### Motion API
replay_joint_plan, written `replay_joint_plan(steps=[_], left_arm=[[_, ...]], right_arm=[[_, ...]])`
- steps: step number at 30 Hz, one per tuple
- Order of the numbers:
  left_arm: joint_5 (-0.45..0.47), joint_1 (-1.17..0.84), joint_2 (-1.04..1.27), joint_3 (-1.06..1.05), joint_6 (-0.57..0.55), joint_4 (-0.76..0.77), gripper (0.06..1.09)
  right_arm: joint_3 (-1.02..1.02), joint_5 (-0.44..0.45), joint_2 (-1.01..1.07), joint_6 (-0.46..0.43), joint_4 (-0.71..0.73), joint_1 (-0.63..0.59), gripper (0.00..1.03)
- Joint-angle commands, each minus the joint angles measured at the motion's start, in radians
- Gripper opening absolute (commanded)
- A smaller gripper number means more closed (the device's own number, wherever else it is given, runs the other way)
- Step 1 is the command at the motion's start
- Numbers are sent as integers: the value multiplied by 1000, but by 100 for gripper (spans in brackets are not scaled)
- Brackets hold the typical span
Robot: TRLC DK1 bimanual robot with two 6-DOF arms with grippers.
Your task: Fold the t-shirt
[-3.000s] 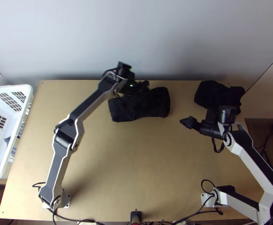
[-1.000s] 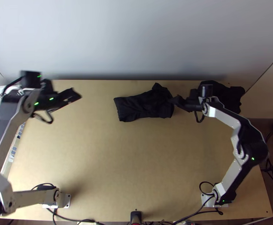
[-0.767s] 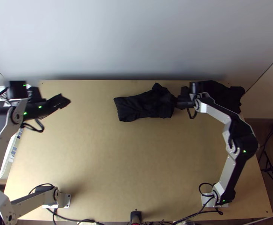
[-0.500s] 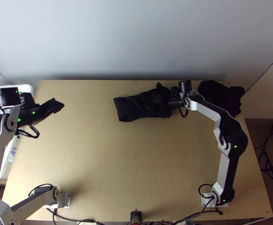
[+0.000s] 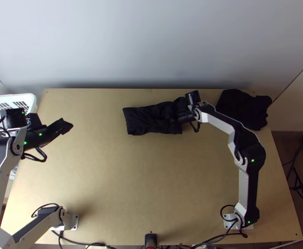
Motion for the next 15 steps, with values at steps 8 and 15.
replay_joint_plan(steps=[8, 15], left_arm=[[3, -23, -60, -169, 7, 71, 104], [13, -69, -34, -212, -10, 130, 104]], right_arm=[[78, 133, -197, -102, -109, -101, 3], [225, 166, -305, -137, -232, -228, 3]])
